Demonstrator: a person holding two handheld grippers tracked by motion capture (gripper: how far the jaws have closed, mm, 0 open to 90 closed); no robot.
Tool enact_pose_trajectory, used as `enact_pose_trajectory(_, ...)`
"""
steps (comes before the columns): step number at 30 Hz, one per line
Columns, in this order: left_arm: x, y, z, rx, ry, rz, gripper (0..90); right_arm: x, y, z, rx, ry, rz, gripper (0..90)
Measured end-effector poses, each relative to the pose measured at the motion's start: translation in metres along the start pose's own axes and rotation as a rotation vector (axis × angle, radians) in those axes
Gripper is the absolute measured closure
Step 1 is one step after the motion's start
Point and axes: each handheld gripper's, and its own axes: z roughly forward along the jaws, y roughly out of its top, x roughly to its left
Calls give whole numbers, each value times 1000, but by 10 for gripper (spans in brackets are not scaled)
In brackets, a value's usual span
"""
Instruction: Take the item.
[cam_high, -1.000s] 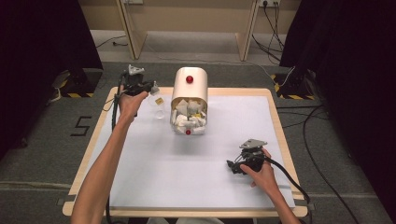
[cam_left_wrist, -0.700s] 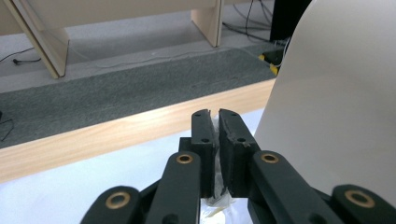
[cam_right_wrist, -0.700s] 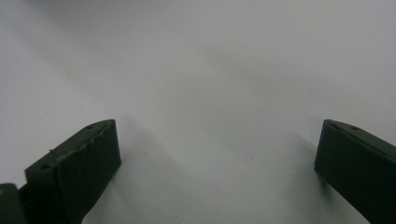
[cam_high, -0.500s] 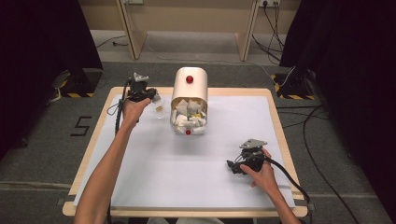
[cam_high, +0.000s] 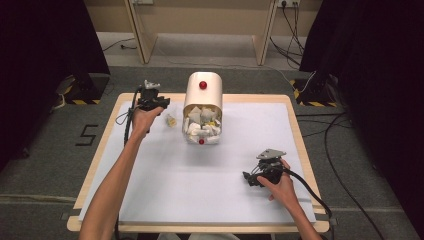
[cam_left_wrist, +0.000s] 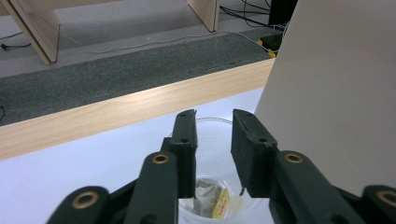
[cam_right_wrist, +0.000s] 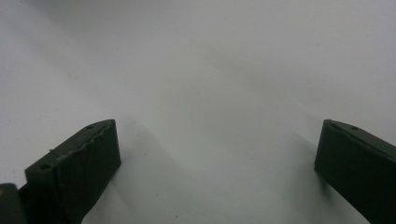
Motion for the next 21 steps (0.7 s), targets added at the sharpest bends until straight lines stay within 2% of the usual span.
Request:
enact_pose_trajectory(5, 3, -1, -5, 10, -15, -17, 563, 0, 0, 0, 0, 0, 0, 6)
enact_pose_trajectory(8, 7, -1, -10, 12, -24, -44, 518, 0, 0, 0, 0, 0, 0, 6)
enact_pose_trajectory(10, 9, -1, -13, 26, -38, -62, 443, 0, 0, 0, 1, 1, 0, 5)
enact_pose_trajectory(11, 9, -2, -14, 37, -43, -60, 443, 0, 0, 0, 1, 1, 0, 5)
enact_pose_trajectory(12, 10, -2, -16, 53, -49, -59, 399, 0, 0, 0, 1, 0, 1, 6)
enact_pose_trajectory(14, 10, -3, -17, 60, -57, -65, 380, 0, 0, 0, 0, 0, 0, 6)
enact_pose_trajectory(16, 10, -5, -21, 72, -82, -72, 336, 0, 0, 0, 1, 1, 1, 6)
enact_pose_trajectory(19, 8, -8, -25, 85, -90, -74, 294, 0, 0, 0, 0, 0, 0, 6)
enact_pose_trajectory(21, 7, -9, -26, 99, -81, -68, 199, 0, 0, 0, 1, 1, 0, 5)
